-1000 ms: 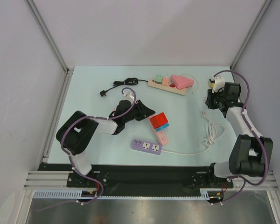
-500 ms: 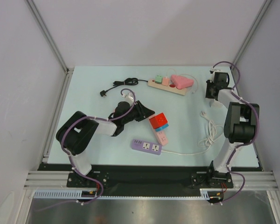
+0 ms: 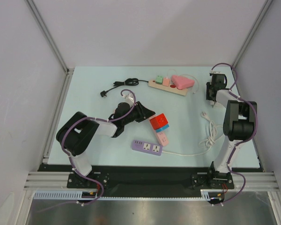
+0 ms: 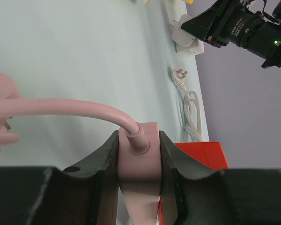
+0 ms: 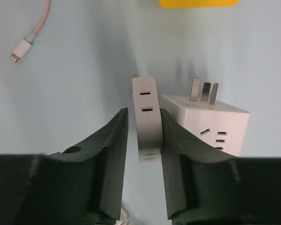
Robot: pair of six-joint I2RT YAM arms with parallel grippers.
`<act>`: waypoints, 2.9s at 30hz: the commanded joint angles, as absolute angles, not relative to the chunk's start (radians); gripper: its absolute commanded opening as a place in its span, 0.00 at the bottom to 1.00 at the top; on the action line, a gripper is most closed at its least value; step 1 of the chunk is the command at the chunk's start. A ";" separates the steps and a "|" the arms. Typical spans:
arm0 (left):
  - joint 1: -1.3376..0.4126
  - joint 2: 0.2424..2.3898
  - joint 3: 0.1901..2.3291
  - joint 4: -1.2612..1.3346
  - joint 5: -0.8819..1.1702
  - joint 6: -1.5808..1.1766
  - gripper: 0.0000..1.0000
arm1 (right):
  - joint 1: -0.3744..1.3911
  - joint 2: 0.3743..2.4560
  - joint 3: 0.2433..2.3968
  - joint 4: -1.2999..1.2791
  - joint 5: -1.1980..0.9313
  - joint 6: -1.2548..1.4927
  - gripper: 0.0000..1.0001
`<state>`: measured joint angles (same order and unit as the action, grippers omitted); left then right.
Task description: Pull the plug off the socket
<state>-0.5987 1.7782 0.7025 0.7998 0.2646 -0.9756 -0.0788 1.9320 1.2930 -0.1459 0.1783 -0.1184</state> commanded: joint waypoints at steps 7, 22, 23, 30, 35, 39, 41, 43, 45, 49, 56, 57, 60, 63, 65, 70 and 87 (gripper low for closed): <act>-0.594 1.743 0.692 0.827 0.245 -0.908 0.00 | -0.081 1.829 1.315 -0.078 0.206 -0.147 0.43; -0.594 1.736 0.692 0.836 0.253 -0.910 0.00 | -0.075 1.563 1.253 -0.262 -0.291 -0.265 0.46; -0.594 1.736 0.690 0.836 0.253 -0.911 0.00 | -0.075 1.525 1.244 -0.290 -0.378 -0.297 0.47; -0.594 1.730 0.687 0.841 0.255 -0.916 0.00 | -0.022 1.375 1.123 -0.469 -0.843 -0.555 0.61; -0.592 1.732 0.687 0.845 0.258 -0.927 0.00 | 0.075 1.289 1.049 -0.724 -1.021 -1.036 0.73; -0.594 1.736 0.686 0.847 0.258 -0.939 0.00 | 0.175 1.203 0.944 -0.730 -1.002 -1.216 0.80; -0.592 1.741 0.687 0.848 0.261 -0.945 0.00 | 0.256 1.172 0.917 -0.690 -0.928 -1.261 0.82; -0.594 1.746 0.689 0.850 0.262 -0.957 0.00 | 0.314 1.195 0.922 -0.692 -0.844 -1.282 0.81; -0.594 1.749 0.692 0.853 0.267 -0.968 0.00 | 0.400 1.203 0.916 -0.666 -0.778 -1.279 0.81; -0.594 1.753 0.693 0.856 0.272 -0.983 0.00 | 0.518 1.226 0.890 -0.562 -0.622 -1.246 0.81; -0.594 1.750 0.689 0.854 0.273 -0.986 0.00 | 0.594 1.253 0.884 -0.542 -0.575 -1.247 0.80; -0.594 1.750 0.689 0.854 0.275 -0.986 0.00 | 0.597 1.252 0.879 -0.543 -0.574 -1.249 0.79; -0.594 1.752 0.689 0.856 0.275 -0.989 0.00 | 0.609 1.252 0.868 -0.546 -0.572 -1.250 0.77; -0.594 1.752 0.687 0.856 0.275 -0.989 0.00 | 0.617 1.243 0.859 -0.557 -0.577 -1.252 0.74; -0.594 1.753 0.689 0.856 0.272 -0.989 0.00 | 0.618 1.232 0.854 -0.564 -0.577 -1.255 0.72; -0.592 1.756 0.687 0.854 0.272 -0.989 0.00 | 0.618 1.210 0.838 -0.580 -0.583 -1.255 0.63; -0.594 1.755 0.692 0.850 0.270 -0.986 0.00 | 0.634 1.218 0.813 -0.624 -0.604 -1.275 0.51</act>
